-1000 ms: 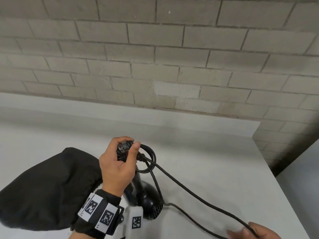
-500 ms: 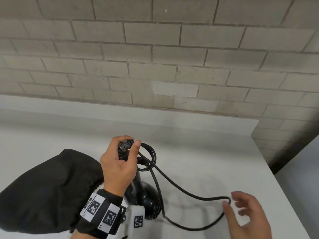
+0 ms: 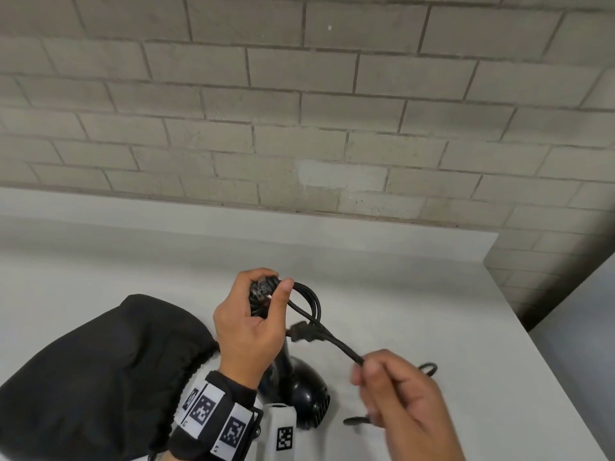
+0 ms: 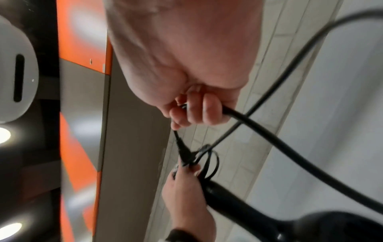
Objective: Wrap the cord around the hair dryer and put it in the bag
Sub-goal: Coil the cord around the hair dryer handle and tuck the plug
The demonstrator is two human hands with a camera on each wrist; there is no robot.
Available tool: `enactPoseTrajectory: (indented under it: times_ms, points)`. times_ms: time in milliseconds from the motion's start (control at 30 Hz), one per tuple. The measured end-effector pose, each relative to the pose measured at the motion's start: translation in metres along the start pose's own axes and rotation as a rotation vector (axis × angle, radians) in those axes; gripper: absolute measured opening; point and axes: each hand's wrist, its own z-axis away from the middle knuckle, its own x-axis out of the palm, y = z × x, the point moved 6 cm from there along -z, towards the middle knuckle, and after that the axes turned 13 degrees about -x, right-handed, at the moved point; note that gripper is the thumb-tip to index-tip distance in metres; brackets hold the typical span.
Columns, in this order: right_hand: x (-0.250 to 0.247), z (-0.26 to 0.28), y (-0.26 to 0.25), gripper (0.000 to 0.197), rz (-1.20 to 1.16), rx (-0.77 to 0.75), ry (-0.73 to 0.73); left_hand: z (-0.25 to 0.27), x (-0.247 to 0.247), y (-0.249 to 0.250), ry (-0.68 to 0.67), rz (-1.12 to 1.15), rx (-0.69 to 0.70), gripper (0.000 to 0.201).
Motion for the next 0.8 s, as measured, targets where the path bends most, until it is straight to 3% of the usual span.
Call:
enactPoseTrajectory:
  times_ms: [100,133,267,333,433,500,567,600,800]
  points:
    - [-0.035,0.006,0.009,0.073,0.267,-0.017,0.069,0.001,0.0,-0.001,-0.002,0.001,0.005,0.028]
    - [-0.043,0.008,0.014,0.067,0.347,-0.015,0.071,0.001,0.0,-0.001,0.0,0.003,0.005,0.025]
    - [-0.055,0.011,0.037,0.014,0.691,-0.134,0.033,0.0,0.002,-0.002,-0.006,0.016,0.006,0.022]
    - [-0.044,0.007,0.034,0.012,0.783,-0.317,0.05,0.0,0.004,-0.003,-0.015,0.016,0.004,0.022]
    - [-0.016,-0.002,0.024,0.034,0.74,-0.453,0.05,0.0,0.004,-0.003,-0.013,0.02,-0.012,0.021]
    - [0.006,-0.011,0.023,0.044,0.667,-0.376,-0.081,0.0,0.004,-0.003,-0.01,0.013,-0.012,0.021]
    - [0.025,-0.016,0.03,0.041,0.593,-0.259,-0.246,0.0,0.004,-0.001,-0.006,0.001,-0.006,0.022]
    - [0.03,-0.018,0.029,0.036,0.607,-0.274,-0.297,0.0,0.004,0.0,-0.003,-0.003,-0.003,0.022]
    - [0.02,-0.051,-0.028,0.014,0.691,-0.656,-0.177,0.0,0.002,0.004,-0.043,0.031,0.042,0.034]
